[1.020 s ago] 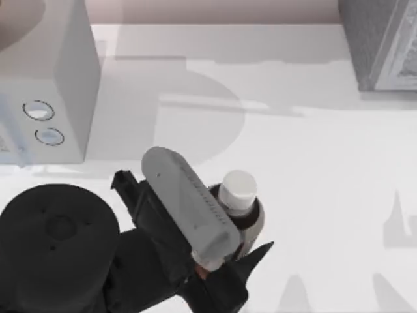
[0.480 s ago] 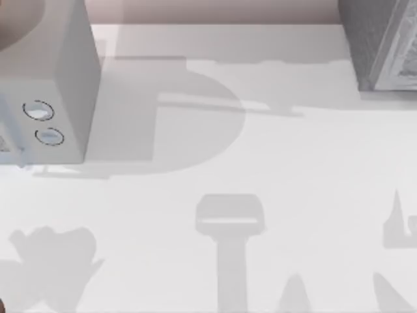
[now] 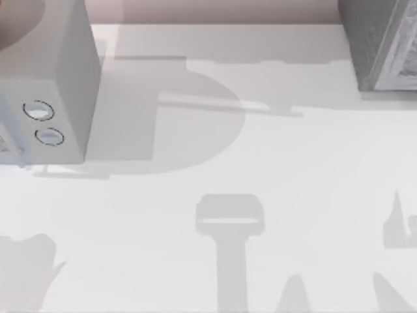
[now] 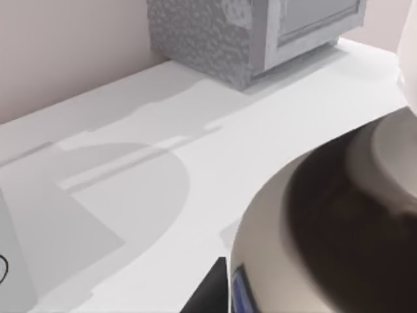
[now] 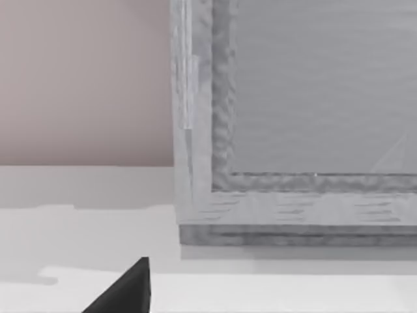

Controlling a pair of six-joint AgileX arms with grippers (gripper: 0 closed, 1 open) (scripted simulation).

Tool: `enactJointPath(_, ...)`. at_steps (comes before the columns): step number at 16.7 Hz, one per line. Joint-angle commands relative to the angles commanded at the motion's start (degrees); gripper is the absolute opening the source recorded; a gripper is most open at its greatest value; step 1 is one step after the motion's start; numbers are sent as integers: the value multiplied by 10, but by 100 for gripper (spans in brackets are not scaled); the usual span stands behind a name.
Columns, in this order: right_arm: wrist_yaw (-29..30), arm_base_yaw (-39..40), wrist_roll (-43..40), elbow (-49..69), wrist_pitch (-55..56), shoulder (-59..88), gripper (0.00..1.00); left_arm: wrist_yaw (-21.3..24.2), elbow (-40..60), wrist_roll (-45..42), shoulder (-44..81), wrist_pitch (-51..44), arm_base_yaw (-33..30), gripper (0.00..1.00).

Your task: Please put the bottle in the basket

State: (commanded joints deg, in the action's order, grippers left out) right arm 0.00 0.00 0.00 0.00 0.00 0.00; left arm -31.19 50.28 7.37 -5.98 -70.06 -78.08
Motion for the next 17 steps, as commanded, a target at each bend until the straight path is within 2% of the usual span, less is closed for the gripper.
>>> enactJointPath(5,0,0,0,0,0,0,100,6,4,-1,8,4,7,0)
enactJointPath(8,0,0,0,0,0,0,100,53,55,-2,62,25,60,0)
enactJointPath(11,0,0,0,0,0,0,100,133,159,-13,171,53,162,0)
enactJointPath(17,0,0,0,0,0,0,100,320,465,-66,494,122,447,0)
